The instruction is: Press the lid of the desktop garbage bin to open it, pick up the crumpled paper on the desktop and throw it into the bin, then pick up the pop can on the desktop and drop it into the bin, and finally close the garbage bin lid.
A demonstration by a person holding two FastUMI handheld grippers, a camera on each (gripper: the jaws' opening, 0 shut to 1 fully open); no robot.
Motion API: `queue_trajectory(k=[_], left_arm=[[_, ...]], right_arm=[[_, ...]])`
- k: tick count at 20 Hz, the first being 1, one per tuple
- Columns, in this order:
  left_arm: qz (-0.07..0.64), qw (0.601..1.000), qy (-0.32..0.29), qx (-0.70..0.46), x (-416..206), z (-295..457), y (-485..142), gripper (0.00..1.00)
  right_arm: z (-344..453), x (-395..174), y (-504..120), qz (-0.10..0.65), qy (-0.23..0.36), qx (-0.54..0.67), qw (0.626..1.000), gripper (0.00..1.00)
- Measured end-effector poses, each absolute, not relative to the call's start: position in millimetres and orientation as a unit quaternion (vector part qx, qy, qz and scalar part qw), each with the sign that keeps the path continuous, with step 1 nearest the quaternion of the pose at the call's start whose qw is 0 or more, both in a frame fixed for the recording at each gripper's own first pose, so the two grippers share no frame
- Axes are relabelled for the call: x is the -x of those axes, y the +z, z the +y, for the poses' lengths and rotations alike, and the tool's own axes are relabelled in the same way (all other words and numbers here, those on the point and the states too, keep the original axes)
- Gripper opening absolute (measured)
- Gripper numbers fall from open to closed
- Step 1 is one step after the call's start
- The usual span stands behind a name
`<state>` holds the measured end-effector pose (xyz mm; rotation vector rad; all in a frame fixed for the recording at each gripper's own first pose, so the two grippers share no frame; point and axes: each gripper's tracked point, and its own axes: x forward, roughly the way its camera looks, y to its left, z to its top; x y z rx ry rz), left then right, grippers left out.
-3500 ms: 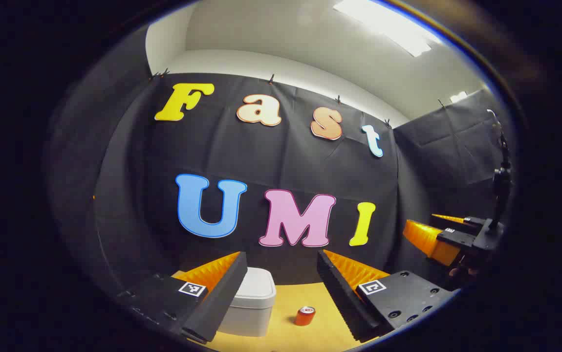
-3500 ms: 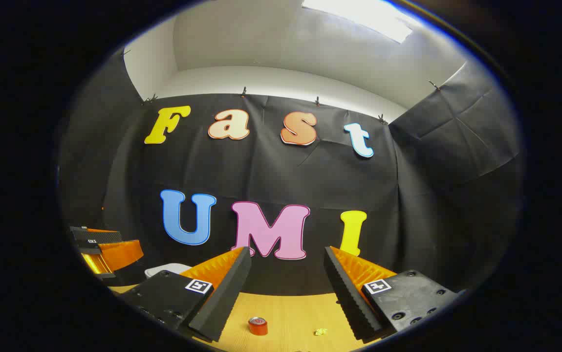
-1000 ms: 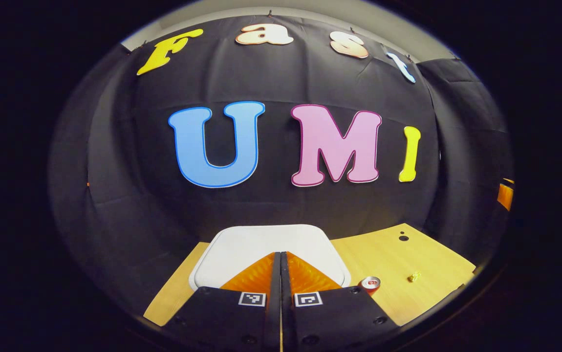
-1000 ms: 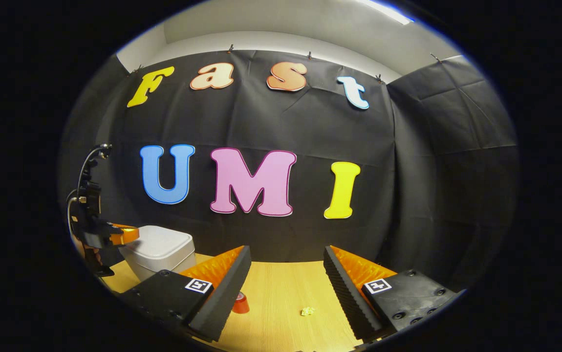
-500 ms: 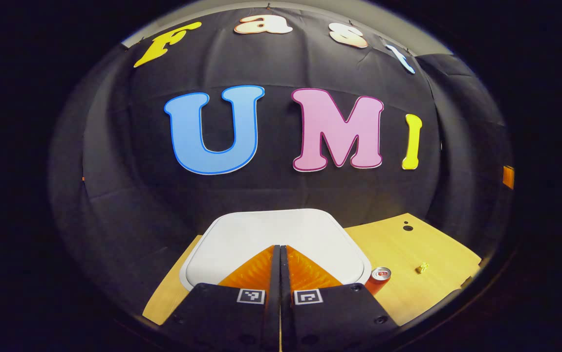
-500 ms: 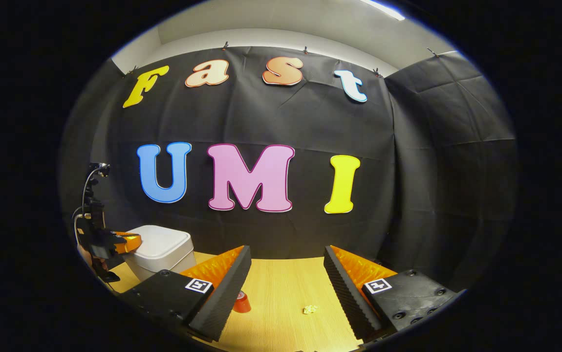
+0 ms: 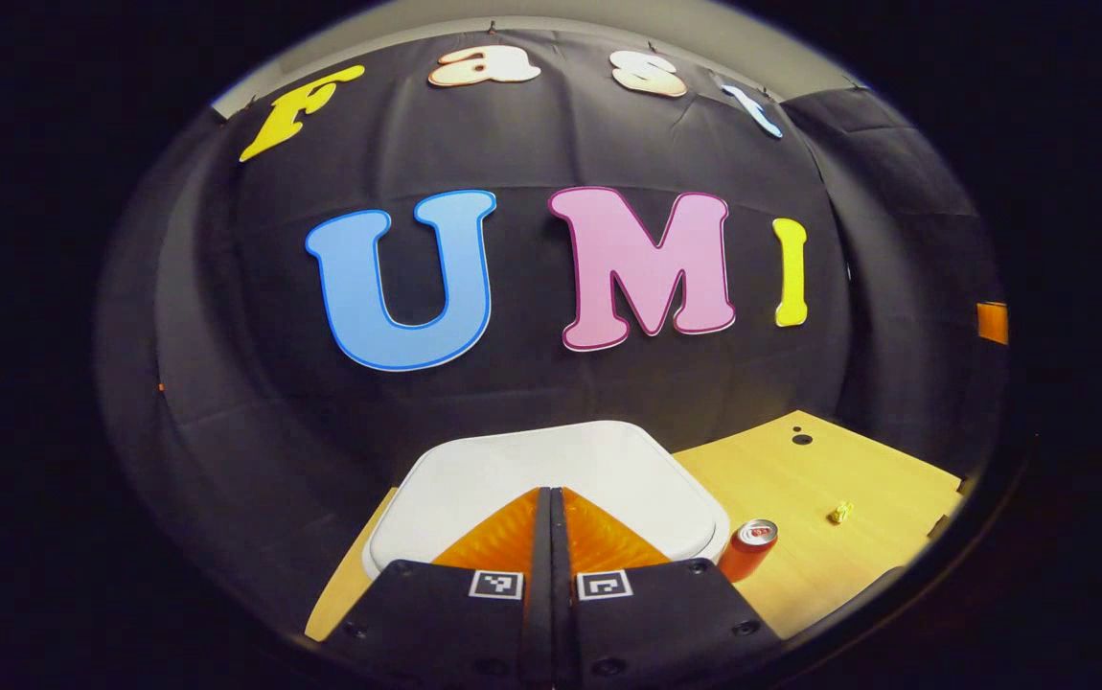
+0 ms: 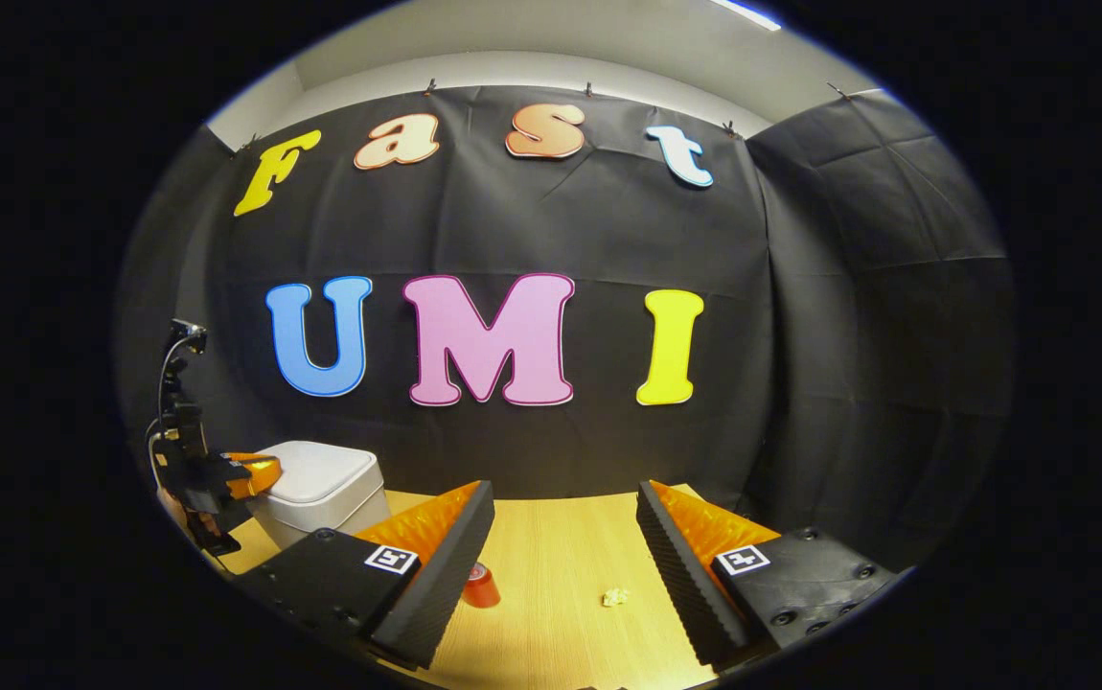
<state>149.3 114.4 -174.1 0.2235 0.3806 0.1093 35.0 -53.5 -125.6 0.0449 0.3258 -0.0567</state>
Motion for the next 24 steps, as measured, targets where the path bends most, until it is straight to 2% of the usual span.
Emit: queue_trajectory(k=[3,10,15,20,22,24], left_arm=[[0.137,0.983,0.067,-0.106,-155.0,104.3,-129.9,0.06],[0.034,0.992,0.027,-0.114,-145.3,38.8,-27.5,0.05],[0.018,0.996,0.009,-0.082,-115.2,0.3,-1.2,0.06],[0.031,0.997,0.006,-0.067,-90.0,-14.4,-9.2,0.08],[0.046,0.997,-0.006,-0.061,-84.5,-22.9,-20.1,0.16],[0.053,0.996,-0.011,-0.065,-79.4,-24.0,-29.2,0.47]], right_arm=[[-51.9,-32.9,-116.2,0.153,-0.026,-0.016,0.988,0.96],[-39.8,-22.6,-98.2,0.137,-0.012,-0.002,0.990,0.96],[-35.7,-17.7,-88.6,0.124,-0.005,0.009,0.992,0.96],[-34.6,-14.8,-103.3,0.147,0.002,0.009,0.989,0.96],[-33.1,-15.0,-115.2,0.166,0.009,0.010,0.986,0.96],[-34.7,-16.6,-130.3,0.190,0.010,0.015,0.982,0.96]])
